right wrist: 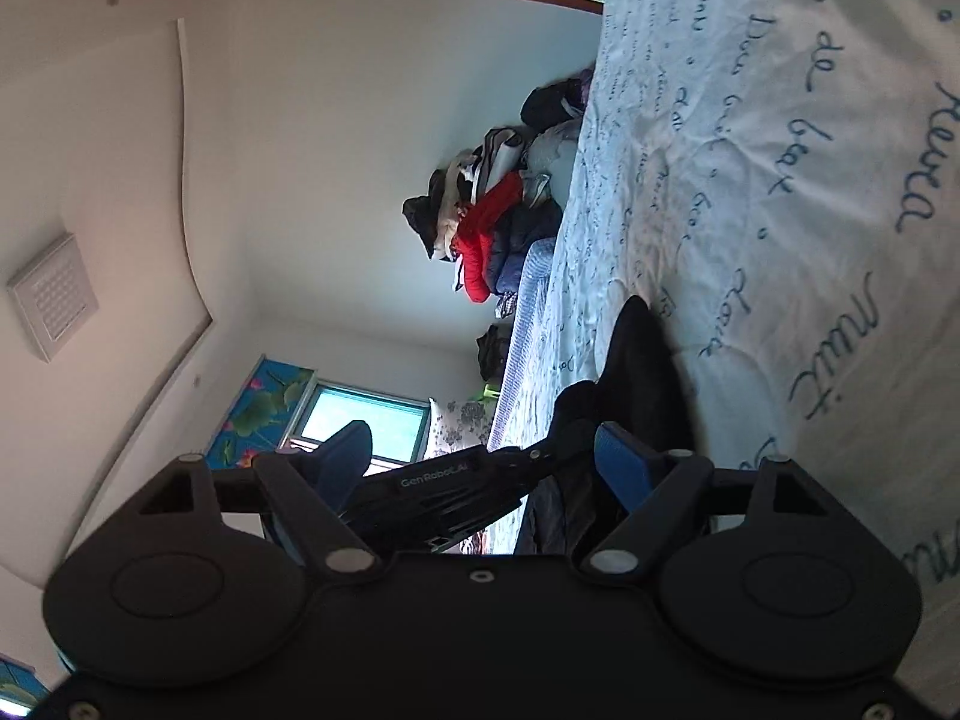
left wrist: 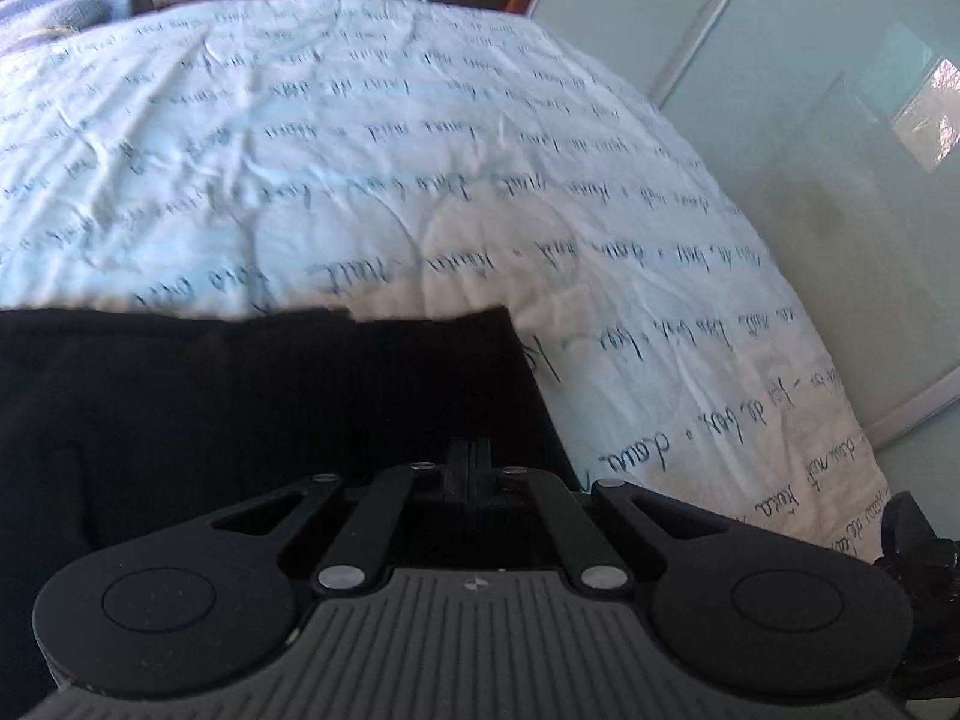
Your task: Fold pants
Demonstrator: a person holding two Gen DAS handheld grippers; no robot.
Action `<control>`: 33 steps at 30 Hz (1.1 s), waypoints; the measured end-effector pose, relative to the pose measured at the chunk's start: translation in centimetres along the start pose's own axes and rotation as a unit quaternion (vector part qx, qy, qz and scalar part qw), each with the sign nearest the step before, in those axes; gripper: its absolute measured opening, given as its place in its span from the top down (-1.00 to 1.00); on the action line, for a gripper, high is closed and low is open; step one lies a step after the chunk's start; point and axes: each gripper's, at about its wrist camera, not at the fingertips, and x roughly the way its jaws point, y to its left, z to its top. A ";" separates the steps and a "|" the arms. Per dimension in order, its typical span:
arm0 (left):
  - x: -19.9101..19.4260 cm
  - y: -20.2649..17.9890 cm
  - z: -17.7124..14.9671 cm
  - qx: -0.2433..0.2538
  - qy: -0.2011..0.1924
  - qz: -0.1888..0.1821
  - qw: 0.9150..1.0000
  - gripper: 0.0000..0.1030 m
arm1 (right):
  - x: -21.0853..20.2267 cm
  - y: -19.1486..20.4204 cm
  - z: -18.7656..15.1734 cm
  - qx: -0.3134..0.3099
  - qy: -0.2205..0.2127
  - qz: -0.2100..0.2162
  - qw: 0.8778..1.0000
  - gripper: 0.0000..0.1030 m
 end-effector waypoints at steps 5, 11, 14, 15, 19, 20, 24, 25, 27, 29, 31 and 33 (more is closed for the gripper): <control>-3.5 1.2 -0.8 -0.009 -0.039 -0.028 0.999 0.59 | -0.3 0.4 0.5 -0.004 0.012 -0.008 1.000 -0.65; -9.6 6.8 -3.5 -0.072 -0.109 0.011 0.991 -0.26 | 7.0 1.6 1.5 0.008 0.150 0.001 0.989 -0.77; -11.7 8.5 -4.9 -0.058 -0.131 0.093 0.985 -0.33 | 11.1 0.5 1.8 0.022 0.206 -0.052 0.977 -0.77; -12.1 9.1 -5.2 -0.058 -0.131 0.111 0.983 -0.34 | 12.0 0.5 1.9 0.014 0.211 -0.073 0.975 -0.76; -13.3 12.4 -6.3 -0.089 -0.127 0.113 0.981 -0.37 | 14.8 1.6 2.1 -0.030 0.238 -0.126 0.963 -0.76; -13.3 13.0 -6.5 -0.095 -0.127 0.115 0.981 -0.38 | 15.5 1.8 2.0 -0.040 0.248 -0.142 0.958 -0.76; -13.2 14.9 -7.1 -0.117 -0.121 0.107 0.980 -0.39 | 17.2 3.4 1.5 -0.105 0.253 -0.206 0.939 -0.71; -13.2 15.2 -7.1 -0.117 -0.123 0.101 0.980 -0.39 | 17.6 3.8 1.3 -0.123 0.259 -0.222 0.932 -0.71; -13.2 15.6 -7.3 -0.115 -0.125 0.094 0.981 -0.40 | 18.2 4.1 1.3 -0.132 0.266 -0.239 0.925 -0.72; -13.1 15.8 -7.5 -0.114 -0.127 0.082 0.982 -0.41 | 18.7 3.8 1.3 -0.127 0.274 -0.237 0.924 -0.75; -12.9 16.0 -7.6 -0.111 -0.123 0.068 0.984 -0.44 | 19.1 3.3 0.8 -0.118 0.285 -0.226 0.924 -0.74; -12.7 16.4 -7.4 -0.108 -0.117 0.045 0.986 -0.45 | 19.6 3.4 0.3 -0.121 0.298 -0.222 0.920 -0.71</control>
